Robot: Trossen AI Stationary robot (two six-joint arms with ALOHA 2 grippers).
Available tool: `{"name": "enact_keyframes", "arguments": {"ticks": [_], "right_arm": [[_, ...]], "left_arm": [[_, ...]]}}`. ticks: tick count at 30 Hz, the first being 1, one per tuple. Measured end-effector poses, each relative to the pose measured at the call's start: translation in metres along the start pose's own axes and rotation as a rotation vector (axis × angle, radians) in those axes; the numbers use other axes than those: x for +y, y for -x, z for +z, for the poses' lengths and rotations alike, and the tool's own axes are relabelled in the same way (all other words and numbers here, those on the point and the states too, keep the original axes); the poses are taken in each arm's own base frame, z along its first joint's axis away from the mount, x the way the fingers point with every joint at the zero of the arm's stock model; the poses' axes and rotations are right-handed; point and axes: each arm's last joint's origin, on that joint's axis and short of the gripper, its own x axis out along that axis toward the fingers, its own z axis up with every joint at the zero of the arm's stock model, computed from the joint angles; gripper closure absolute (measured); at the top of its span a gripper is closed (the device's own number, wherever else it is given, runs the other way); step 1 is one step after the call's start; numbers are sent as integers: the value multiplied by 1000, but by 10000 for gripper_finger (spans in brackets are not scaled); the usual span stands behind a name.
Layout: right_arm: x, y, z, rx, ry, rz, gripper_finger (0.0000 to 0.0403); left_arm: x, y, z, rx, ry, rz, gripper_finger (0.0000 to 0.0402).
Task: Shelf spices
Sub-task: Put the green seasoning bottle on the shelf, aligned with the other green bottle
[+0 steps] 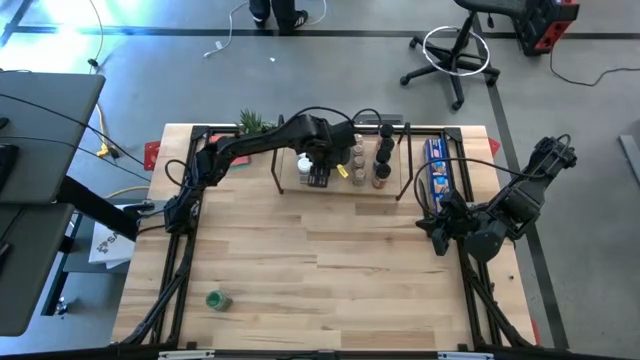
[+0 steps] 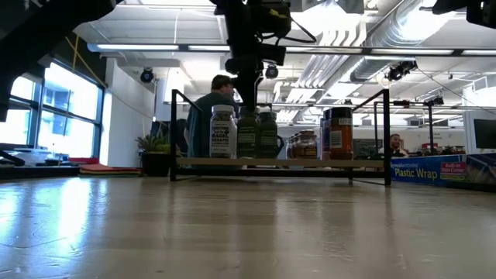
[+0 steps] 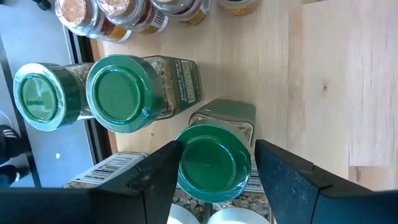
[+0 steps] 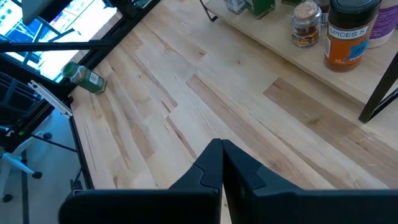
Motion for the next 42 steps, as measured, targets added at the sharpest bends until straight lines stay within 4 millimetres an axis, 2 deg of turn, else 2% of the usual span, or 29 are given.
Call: {"name": "enact_keyframes", "arguments": {"ticks": [13, 24, 42], "right_arm": [[0, 0, 0, 0, -2, 3, 403], [1, -1, 0, 0, -2, 2, 403], [1, -1, 0, 1, -1, 3, 403]], "left_arm": [[-2, 0, 4, -34, 23, -4, 245], [-13, -1, 18, -98, 91, 35, 248], [-9, 5, 7, -12, 92, 72, 248]]}}
